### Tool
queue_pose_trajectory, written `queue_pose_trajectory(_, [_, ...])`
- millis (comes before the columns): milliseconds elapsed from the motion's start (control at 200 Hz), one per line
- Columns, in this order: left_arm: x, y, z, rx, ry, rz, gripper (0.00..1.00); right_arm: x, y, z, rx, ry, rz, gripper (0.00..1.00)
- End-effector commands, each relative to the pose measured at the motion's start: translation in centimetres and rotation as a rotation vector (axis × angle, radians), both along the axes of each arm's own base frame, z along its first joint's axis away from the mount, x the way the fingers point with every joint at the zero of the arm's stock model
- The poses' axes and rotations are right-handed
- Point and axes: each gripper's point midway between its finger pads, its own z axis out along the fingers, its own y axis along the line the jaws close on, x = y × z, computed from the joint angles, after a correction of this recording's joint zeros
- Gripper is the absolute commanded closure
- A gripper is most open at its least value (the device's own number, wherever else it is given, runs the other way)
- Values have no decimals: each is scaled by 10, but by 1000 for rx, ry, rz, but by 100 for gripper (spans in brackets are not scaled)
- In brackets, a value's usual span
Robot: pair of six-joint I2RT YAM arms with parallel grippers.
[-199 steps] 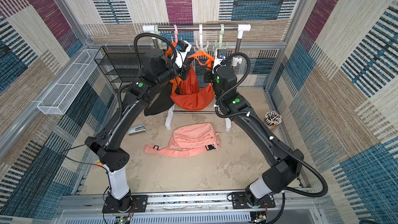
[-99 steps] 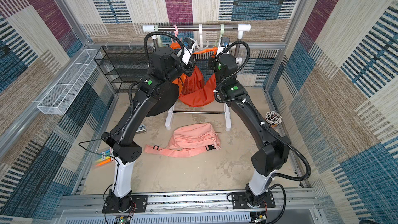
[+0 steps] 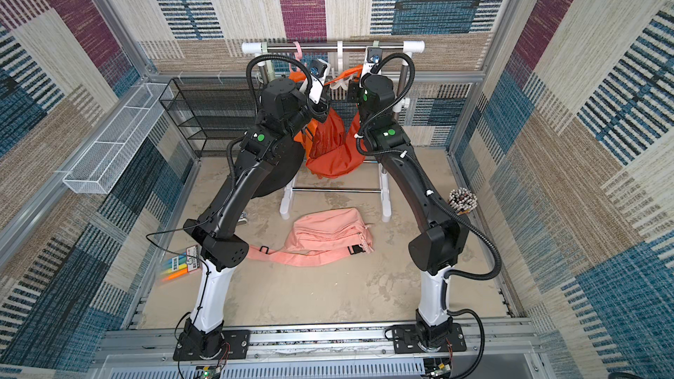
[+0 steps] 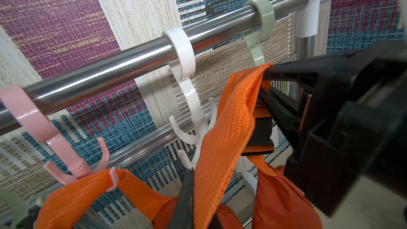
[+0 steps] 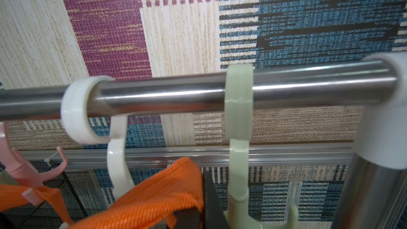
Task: Hang the bag on a hook
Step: Hang the bag on the hook.
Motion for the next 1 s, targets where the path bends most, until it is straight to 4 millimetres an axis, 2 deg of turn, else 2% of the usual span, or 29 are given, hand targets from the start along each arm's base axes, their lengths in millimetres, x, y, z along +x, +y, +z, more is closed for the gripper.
queue_pose_trajectory(0, [6, 13, 17, -97, -28, 36, 100, 12, -12, -3, -8, 26, -59, 100])
queue_pose_trajectory(321, [27, 17, -8, -109, 30, 46, 100, 38, -19, -31, -12, 98, -26, 100])
queue_pose_trajectory(531, [36, 21, -18, -106, 49, 57, 100, 47, -9, -48, -42, 134, 36, 100])
queue_pose_trajectory(806, [34, 27, -5, -133, 27, 45, 100, 45, -5, -36, -61, 106, 99, 100])
queue_pose_trajectory(892, [36, 30, -9, -130, 38, 57, 100, 47, -1, -40, -76, 121, 122, 100])
queue_pose_trajectory(997, [39, 31, -18, -122, 68, 60, 100, 51, 8, -53, -79, 156, 164, 100])
